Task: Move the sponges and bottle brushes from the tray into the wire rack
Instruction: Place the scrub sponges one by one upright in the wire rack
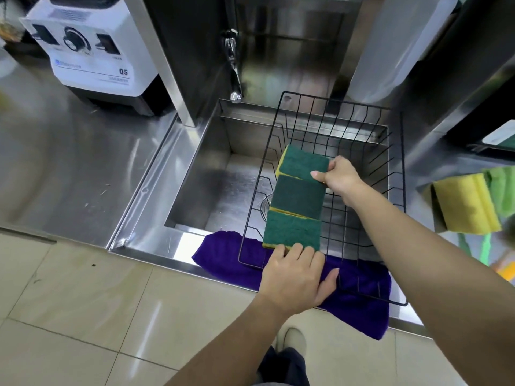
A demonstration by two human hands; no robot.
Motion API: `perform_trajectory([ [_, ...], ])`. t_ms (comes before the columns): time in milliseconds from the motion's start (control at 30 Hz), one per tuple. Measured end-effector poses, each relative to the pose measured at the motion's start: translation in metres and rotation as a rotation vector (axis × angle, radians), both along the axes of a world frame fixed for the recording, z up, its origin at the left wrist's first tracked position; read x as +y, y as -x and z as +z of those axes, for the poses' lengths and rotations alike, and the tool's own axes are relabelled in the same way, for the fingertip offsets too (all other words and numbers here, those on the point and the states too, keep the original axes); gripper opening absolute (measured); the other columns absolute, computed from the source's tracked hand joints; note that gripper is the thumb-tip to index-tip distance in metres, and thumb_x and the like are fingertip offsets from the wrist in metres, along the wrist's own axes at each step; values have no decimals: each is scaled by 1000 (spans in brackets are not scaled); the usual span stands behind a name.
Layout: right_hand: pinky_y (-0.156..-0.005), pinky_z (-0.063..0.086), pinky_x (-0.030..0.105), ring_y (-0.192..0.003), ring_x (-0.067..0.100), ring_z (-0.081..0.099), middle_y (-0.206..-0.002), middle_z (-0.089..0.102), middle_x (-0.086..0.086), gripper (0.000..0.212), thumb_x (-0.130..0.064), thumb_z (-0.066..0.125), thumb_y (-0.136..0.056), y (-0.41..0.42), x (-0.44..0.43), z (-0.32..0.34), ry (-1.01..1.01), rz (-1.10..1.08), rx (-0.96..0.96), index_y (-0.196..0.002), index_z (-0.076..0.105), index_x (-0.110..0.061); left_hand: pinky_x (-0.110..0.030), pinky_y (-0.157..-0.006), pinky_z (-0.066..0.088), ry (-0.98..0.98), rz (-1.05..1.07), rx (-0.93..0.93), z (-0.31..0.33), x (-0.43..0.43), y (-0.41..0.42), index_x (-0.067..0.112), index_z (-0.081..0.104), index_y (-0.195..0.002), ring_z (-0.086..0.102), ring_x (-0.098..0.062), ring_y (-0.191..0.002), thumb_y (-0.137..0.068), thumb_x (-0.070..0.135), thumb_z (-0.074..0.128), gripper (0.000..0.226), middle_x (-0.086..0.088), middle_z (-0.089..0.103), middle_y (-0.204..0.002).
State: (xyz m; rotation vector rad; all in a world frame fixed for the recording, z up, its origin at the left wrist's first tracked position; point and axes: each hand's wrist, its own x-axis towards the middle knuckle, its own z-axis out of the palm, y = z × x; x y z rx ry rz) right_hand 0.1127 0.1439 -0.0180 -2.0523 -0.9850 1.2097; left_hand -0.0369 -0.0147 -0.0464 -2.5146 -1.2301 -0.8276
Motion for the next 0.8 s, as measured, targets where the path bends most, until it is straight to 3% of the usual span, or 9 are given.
perform_trajectory([
  [33, -75, 43, 33, -100, 29, 59, -98, 64, 8, 19, -19, 68, -83, 0, 0, 3, 15, 52, -75, -92, 56, -8, -32, -58, 35, 1, 0, 4, 0, 0, 0, 15, 51, -67, 45, -21, -59, -95, 42, 41, 41, -1, 48, -62],
  [100, -88, 46, 38, -114, 32, 56, -120, 60, 13, 44, -29, 67, -83, 1, 0, 10, 56, 90, -237, -115, 51, -3, -32, -57, 34, 2, 0, 13, 0, 0, 1, 15, 52, -67, 45, -21, -58, -96, 42, 40, 41, -1, 48, -62],
  [167, -97, 46, 43, -119, 33, 53, -130, 54, 14, 52, -33, 65, -84, 2, -5, 17, 40, 98, -314, -122, 44, -4, -31, -56, 34, 10, 1, 24, 1, 1, 2, 15, 52, -66, 45, -21, -57, -95, 42, 41, 41, -1, 48, -61],
  [300, -96, 46, 41, -114, 32, 54, -127, 53, 15, 43, -30, 62, -85, 0, -20, 30, -59, 117, -324, -118, 49, -5, -31, -54, 35, 29, 4, 57, 5, 3, 2, 15, 54, -65, 46, -21, -56, -92, 42, 43, 40, -1, 50, -60],
  [433, -87, 46, 37, -94, 23, 53, -100, 55, 6, 30, -25, 60, -88, -24, -45, 48, -135, 74, -295, -112, 55, -7, -32, -54, 37, 51, 5, 86, 7, 3, 2, 14, 56, -66, 49, -22, -57, -92, 42, 43, 40, -1, 51, -60],
  [567, -77, 41, 29, -87, 22, 54, -88, 57, 6, 24, -21, 58, -89, -62, -77, 63, -184, -29, -301, -107, 57, -5, -33, -53, 41, 94, -10, 128, 8, 4, 3, 13, 58, -67, 52, -24, -56, -92, 42, 42, 42, -3, 54, -61],
  [700, -88, 45, 41, -105, 34, 58, -100, 57, 12, 34, -21, 58, -86, -108, -109, 63, -211, -182, -472, -115, 52, -2, -34, -53, 42, 128, 12, 108, 17, -1, -6, 12, 54, -64, 53, -26, -55, -91, 47, 40, 47, -4, 53, -58],
  [800, -104, 38, 46, -127, 37, 44, -133, 49, 20, 57, -27, 61, -84, -131, -129, 58, -135, -260, -664, -133, 42, -3, -35, -56, 43, 118, -48, 140, 19, -11, -27, 12, 55, -66, 53, -25, -57, -90, 51, 39, 49, -4, 54, -60],
])
